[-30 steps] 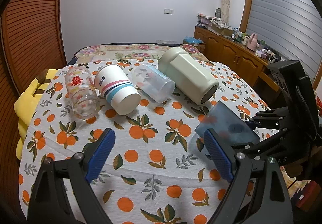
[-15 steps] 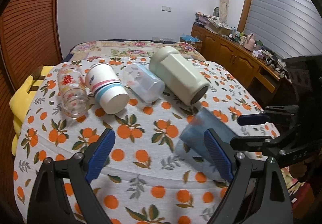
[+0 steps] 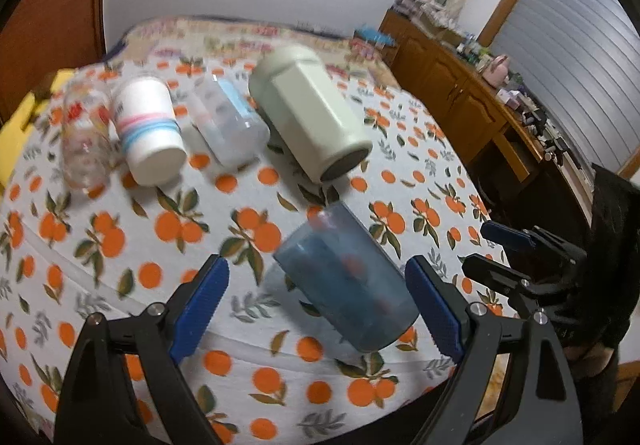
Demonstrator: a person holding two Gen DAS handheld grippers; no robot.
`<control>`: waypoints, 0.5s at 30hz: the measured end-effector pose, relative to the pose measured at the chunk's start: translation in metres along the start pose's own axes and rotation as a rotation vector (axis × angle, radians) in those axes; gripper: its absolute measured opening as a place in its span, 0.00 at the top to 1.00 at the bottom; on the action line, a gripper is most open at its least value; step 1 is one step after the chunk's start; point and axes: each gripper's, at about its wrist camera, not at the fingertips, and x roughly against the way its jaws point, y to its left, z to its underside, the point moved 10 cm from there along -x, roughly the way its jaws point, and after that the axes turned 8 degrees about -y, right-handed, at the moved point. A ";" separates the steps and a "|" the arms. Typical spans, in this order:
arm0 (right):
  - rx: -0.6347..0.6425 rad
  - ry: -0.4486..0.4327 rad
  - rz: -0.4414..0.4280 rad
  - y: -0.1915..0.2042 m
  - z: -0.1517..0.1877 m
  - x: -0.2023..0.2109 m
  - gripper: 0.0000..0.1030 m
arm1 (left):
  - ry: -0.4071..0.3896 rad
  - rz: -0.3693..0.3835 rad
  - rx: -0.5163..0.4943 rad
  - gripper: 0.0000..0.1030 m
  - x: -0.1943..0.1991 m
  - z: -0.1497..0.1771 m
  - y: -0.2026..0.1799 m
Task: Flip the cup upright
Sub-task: 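Rotate the right gripper to turn the blue cup open end up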
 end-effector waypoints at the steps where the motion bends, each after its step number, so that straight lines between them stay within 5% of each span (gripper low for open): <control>1: -0.003 -0.002 0.003 -0.002 0.001 0.000 0.29 | 0.021 -0.003 0.015 0.12 -0.005 0.001 0.000; 15: -0.029 0.006 0.006 -0.017 0.015 -0.007 0.29 | 0.223 -0.016 0.232 0.12 -0.055 0.016 0.007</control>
